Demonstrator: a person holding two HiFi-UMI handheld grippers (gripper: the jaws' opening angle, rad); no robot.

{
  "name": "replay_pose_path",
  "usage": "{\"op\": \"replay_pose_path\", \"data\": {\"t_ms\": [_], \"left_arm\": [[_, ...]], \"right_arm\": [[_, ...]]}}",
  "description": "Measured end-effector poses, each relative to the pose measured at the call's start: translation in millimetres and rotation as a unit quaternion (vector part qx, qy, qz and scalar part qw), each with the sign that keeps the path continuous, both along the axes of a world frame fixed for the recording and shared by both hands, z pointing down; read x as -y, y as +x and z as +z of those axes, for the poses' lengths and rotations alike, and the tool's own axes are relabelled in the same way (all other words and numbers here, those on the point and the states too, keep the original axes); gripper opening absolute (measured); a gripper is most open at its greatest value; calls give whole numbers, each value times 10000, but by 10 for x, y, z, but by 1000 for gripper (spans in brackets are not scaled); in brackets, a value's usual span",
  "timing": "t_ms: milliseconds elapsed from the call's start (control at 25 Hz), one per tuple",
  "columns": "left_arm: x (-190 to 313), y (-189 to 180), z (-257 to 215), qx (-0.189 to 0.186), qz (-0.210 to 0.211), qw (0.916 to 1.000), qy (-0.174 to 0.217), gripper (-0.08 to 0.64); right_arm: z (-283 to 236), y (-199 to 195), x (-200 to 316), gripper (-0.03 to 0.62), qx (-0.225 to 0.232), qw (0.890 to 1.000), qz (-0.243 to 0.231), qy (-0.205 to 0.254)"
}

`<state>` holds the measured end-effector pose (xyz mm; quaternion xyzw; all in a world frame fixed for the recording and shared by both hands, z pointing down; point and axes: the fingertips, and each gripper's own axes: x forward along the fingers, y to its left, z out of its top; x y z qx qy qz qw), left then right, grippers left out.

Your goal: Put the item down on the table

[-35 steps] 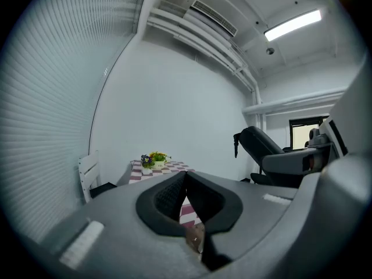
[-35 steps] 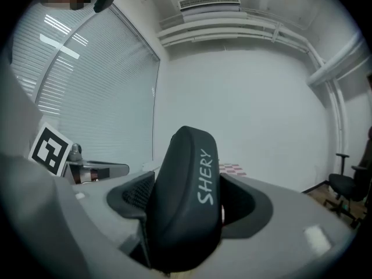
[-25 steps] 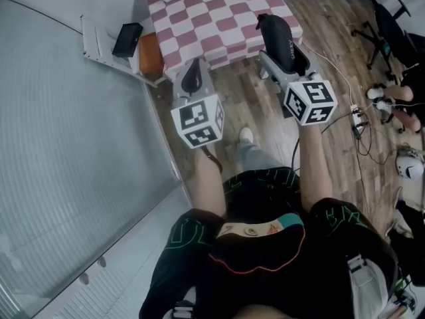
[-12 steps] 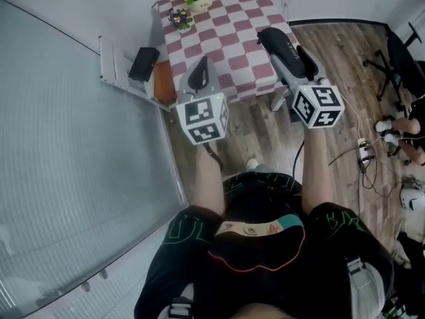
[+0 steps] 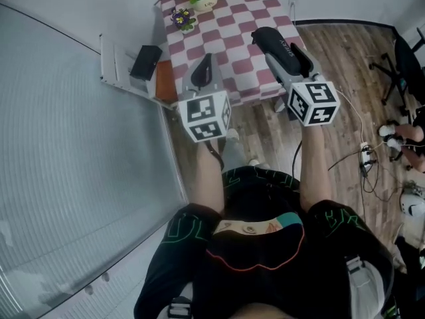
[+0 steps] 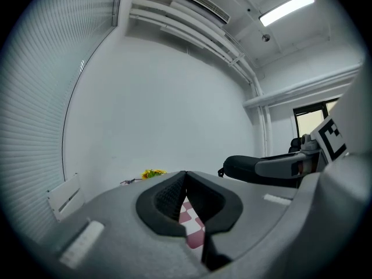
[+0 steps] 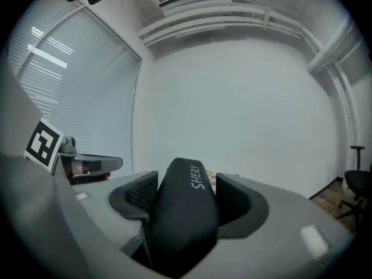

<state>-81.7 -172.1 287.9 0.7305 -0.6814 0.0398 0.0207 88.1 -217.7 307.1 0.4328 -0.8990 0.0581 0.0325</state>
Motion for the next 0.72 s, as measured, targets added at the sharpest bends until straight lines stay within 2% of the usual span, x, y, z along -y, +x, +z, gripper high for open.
{"op": "replay_pose_path", "data": {"t_ms": [360,480,720], "left_arm": [[687,-193,333,-145,150,9996,-215,8],[914,-245,586,-62,221,9985,-497,8],[1439,-409,987,-174,349,9951,-906,8]], "right_arm": [[298,-169,598,316,-222,9994,132,-221],[501,-243,804,316,-361,9980,195,-475],[845,-419,1282,316,-512,9944,311,-867]]}}
